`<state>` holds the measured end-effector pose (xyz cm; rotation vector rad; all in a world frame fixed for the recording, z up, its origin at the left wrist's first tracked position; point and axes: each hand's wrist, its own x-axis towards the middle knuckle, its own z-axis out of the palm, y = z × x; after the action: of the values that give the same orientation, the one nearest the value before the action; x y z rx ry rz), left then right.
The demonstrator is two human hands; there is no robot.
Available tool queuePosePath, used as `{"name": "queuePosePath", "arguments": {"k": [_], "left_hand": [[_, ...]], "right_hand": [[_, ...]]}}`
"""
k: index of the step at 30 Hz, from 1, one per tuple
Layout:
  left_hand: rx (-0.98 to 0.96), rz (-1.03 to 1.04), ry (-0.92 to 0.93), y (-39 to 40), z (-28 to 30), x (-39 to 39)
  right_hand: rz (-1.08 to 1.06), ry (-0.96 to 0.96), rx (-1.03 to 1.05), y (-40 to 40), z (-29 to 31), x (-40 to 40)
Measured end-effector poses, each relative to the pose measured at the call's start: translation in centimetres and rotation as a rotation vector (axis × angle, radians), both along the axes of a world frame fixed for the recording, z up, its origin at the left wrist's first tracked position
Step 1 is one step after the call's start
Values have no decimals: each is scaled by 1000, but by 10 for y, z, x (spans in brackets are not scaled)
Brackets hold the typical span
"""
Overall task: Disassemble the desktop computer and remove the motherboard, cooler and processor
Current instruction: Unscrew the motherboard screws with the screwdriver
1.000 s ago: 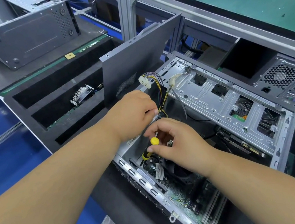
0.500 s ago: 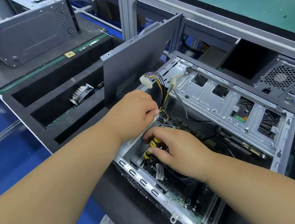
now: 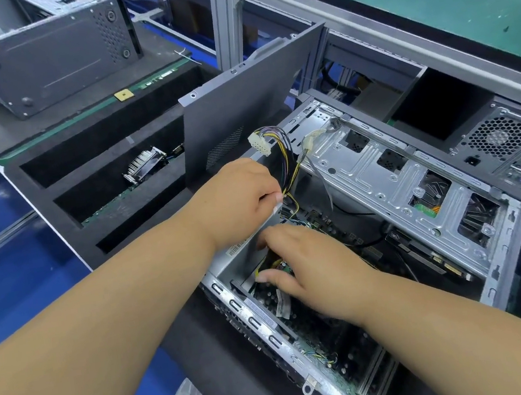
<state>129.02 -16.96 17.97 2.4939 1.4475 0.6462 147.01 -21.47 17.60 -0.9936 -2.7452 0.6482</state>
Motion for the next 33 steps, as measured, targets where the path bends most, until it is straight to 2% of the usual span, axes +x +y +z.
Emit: {"name": "queuePosePath", "arguments": {"k": [3,9,22,28,33], "left_hand": [[-3,4,1,0,0,0],[-13,8,13,0,-1,0],[-12,8,24,0,1,1],[-20,-8,-8,-2,5,1],[-43,25,-195,-7,15,-3]], "right_hand": [[25,23,57,0,1,1],[83,83,-55,-3,2,1],[27,180,-64,1,4,4],[-86,322,-54,2,12,12],[-361,590,-47,7,31,25]]}}
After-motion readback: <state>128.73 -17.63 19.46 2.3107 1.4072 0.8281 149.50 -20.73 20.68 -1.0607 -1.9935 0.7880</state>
